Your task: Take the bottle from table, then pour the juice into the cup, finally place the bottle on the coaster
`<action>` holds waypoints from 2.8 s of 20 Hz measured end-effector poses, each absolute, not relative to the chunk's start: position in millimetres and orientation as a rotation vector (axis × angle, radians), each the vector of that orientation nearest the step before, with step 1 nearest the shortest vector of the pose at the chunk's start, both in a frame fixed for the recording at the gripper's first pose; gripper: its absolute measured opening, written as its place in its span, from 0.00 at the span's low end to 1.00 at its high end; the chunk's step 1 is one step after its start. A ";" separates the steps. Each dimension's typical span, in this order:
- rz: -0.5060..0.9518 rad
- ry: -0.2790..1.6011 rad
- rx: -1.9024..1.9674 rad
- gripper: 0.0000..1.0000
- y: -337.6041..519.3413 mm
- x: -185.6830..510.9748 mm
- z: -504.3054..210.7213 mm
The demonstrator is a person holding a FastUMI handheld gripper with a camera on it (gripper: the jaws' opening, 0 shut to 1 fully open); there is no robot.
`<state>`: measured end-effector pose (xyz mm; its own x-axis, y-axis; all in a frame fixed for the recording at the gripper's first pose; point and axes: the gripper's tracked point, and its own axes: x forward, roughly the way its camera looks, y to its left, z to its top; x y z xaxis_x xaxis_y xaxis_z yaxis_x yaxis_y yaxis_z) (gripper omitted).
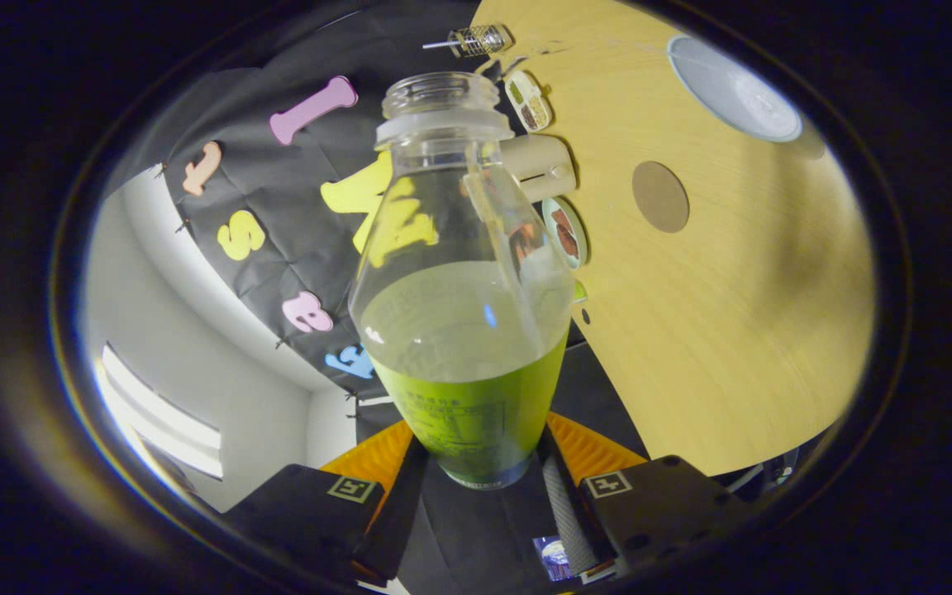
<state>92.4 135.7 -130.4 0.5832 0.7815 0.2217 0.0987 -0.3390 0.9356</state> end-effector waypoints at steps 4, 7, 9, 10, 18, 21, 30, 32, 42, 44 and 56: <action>0.840 0.720 1.801 0.76 134.9 90.2 -129.4; 0.840 0.718 1.818 0.76 135.7 90.4 -126.0; 0.845 0.715 1.824 0.76 135.4 87.6 -123.0; 0.849 0.711 1.832 0.76 135.2 86.7 -120.8; 0.869 0.685 1.879 0.76 132.4 81.9 -106.4; 0.870 0.674 1.888 0.76 131.3 82.1 -102.1; 0.867 0.659 1.929 0.76 128.9 83.7 -93.3; 0.864 0.662 1.935 0.76 128.3 85.4 -91.2; 0.862 0.647 1.968 0.76 124.7 87.4 -85.3; 0.860 0.640 1.981 0.76 120.9 86.6 -86.4; 0.853 0.646 2.031 0.76 124.3 91.9 -87.1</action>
<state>91.9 124.3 -87.1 0.6387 0.6920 0.3365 0.1355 -0.5316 0.8361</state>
